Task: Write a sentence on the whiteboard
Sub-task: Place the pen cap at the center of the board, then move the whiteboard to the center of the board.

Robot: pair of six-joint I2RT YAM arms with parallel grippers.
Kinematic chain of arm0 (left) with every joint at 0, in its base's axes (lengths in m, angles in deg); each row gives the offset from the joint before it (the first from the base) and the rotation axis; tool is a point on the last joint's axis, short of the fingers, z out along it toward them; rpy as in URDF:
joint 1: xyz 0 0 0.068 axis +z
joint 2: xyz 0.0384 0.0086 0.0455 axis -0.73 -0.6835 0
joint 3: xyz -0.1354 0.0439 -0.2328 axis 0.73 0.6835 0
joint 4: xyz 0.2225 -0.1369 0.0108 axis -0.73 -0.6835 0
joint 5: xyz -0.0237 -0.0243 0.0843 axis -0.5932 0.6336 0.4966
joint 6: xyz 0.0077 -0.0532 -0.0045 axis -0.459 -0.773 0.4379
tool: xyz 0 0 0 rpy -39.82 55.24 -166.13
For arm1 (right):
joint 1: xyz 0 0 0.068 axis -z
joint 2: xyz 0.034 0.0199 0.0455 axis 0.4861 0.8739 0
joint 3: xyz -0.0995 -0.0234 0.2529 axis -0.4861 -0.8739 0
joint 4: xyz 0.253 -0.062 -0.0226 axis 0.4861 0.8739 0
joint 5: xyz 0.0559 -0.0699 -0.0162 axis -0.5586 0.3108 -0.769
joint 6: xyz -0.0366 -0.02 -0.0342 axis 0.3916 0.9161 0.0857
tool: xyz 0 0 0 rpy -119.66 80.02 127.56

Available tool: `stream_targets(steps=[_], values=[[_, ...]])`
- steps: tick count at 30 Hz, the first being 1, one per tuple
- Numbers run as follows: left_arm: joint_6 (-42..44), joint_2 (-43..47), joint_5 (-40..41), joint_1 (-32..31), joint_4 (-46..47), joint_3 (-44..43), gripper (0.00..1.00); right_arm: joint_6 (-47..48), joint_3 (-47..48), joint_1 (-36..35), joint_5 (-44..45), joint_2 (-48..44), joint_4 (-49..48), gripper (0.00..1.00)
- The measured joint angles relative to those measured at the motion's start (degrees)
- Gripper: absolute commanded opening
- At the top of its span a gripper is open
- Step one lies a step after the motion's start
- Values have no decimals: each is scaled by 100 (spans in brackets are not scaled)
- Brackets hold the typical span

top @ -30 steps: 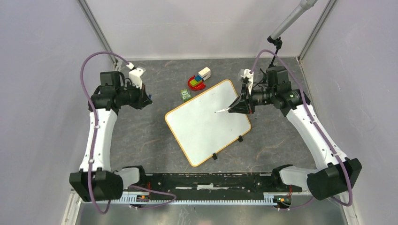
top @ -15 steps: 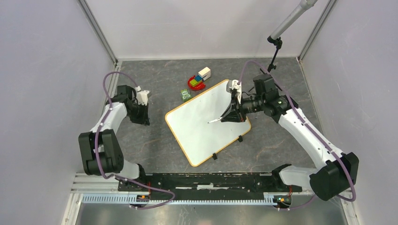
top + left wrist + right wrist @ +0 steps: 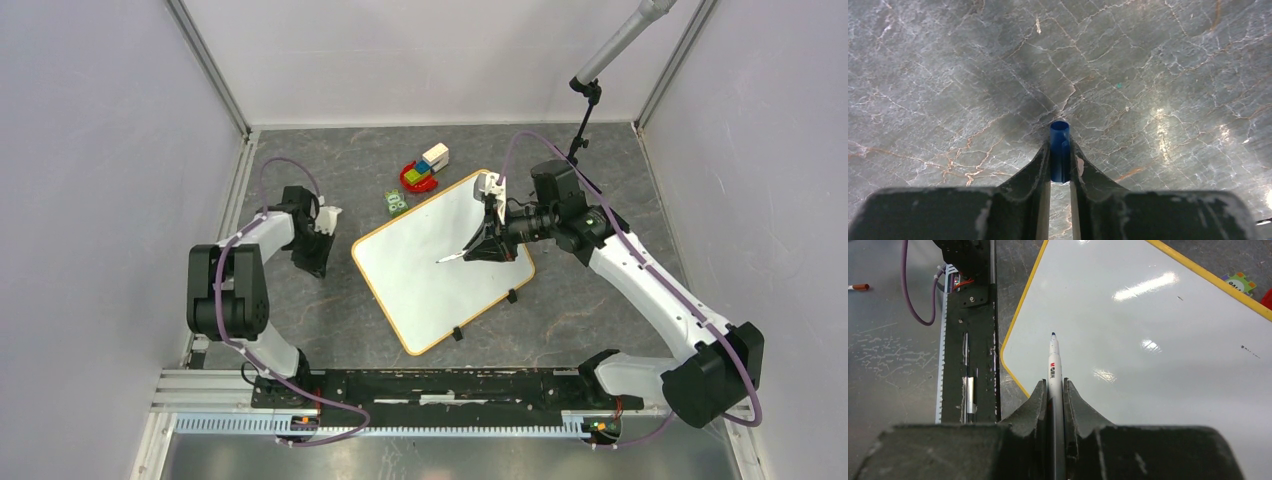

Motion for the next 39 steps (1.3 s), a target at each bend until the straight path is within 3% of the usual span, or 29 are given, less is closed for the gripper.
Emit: stream_targets(steps=[6,13,21,25,30,34,39], values=[[2,-63,317,-238,9,0,38,42,0,-22,44,2,9,0],[0,-90,424,-308,-28,-35,45,138,0,-26,81,4,57,0],[0,273,-81,-251,-188,-120,67,251,55,-33,190,79,114,0],[-24,979,-710,92,-348,-468,72,323,195,-79,240,190,120,0],[-197,1801,-2164,772,-378,-1174,72,212,199,-236,319,234,-133,0],[-214,2017,-3853,778,-619,-1329,72,15,240,-481,433,330,-446,0],[-129,1893,-4929,732,-1185,-1325,66,-116,352,-656,474,455,-662,0]])
